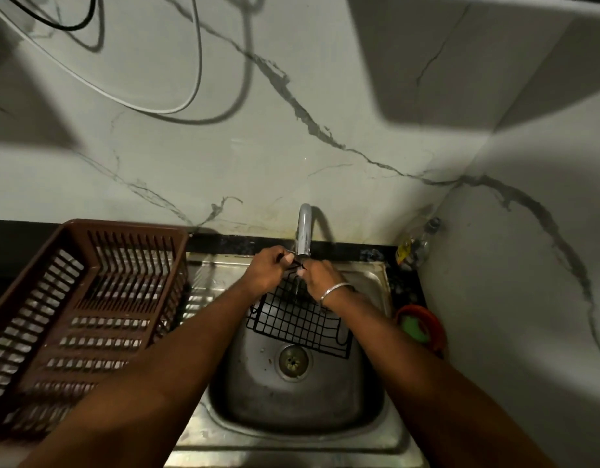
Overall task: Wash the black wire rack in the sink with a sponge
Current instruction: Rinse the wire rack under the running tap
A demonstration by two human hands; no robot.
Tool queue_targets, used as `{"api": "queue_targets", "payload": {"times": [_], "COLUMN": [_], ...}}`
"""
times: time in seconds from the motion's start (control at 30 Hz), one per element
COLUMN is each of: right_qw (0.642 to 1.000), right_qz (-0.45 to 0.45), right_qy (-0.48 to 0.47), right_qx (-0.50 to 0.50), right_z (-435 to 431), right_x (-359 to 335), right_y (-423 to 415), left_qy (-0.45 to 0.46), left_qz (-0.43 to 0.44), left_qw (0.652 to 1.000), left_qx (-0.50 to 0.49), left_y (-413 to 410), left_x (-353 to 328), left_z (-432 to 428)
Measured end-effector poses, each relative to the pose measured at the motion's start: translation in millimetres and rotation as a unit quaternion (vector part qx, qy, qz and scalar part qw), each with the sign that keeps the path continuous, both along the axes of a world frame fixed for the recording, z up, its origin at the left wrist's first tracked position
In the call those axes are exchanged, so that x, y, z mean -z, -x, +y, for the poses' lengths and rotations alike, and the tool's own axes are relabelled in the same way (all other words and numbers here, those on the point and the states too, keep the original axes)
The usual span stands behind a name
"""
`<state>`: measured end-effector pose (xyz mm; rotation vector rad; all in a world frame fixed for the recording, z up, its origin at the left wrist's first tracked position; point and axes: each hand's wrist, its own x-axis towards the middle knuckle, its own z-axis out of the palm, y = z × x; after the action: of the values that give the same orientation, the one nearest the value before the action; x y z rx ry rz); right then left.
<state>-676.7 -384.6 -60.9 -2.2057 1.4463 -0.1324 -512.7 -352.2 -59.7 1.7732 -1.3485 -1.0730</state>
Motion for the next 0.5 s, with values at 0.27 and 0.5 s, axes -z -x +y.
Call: {"api": "queue_targets", "payload": {"times": [0.27, 0.5], "right_qw": [0.999, 0.996], "right_qz": [-0.041, -0.078], "right_qy": [0.026, 0.023], "right_qx": [-0.004, 0.022], "right_z": [4.4, 18.2], "right_x": [0.6, 8.7], "right_y": [-5.1, -4.7], "left_qy": [-0.003, -0.005], "left_qz": [-0.07, -0.066], "left_qw": [0.997, 0.996], "left_qx": [0.032, 0.06], "left_y": [9.0, 17.2], "left_x": [-3.0, -0.5], "left_z": [-3.7, -0.3]}}
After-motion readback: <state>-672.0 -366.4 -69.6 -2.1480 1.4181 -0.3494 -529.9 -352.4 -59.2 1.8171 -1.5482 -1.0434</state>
